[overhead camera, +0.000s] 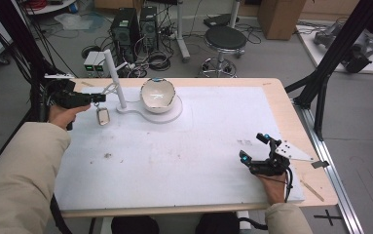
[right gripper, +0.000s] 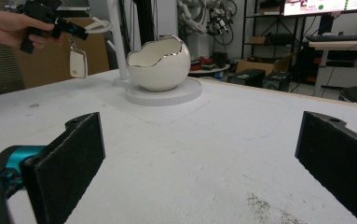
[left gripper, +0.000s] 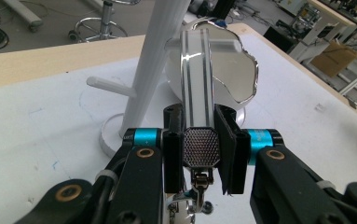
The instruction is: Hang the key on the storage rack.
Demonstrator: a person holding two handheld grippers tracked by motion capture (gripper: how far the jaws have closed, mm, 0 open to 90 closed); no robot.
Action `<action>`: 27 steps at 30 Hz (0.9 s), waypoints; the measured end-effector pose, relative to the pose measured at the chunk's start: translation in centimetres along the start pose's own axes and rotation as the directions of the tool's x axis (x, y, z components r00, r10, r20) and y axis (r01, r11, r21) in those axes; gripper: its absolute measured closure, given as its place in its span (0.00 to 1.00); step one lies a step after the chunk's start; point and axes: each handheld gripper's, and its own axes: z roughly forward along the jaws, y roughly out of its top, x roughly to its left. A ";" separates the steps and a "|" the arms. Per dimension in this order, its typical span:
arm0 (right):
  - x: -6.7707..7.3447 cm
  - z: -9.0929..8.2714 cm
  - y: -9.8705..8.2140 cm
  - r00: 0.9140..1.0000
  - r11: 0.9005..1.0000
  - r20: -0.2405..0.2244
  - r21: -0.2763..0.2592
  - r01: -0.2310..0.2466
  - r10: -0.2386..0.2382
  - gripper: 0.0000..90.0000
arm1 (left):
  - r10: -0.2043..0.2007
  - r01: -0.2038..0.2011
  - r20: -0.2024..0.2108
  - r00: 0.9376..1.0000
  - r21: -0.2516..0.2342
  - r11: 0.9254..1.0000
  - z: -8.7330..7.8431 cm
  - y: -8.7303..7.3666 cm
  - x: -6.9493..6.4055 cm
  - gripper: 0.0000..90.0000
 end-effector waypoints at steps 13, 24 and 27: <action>-0.2 0.2 -0.5 1.000 1.000 0.007 0.011 -0.013 0.013 0.00 | 0.104 -0.105 -0.063 0.993 -0.005 0.995 0.7 -0.9 -0.1 0.81; -0.1 0.2 -0.7 1.000 1.000 0.019 0.004 -0.009 0.009 0.00 | 0.138 -0.150 -0.120 0.983 -0.090 0.985 -0.9 -1.4 -2.4 0.12; 0.0 0.2 -0.7 1.000 1.000 0.020 0.000 0.000 0.000 0.01 | 0.192 -0.207 -0.113 0.975 -0.148 0.967 -2.6 -2.4 -4.1 0.06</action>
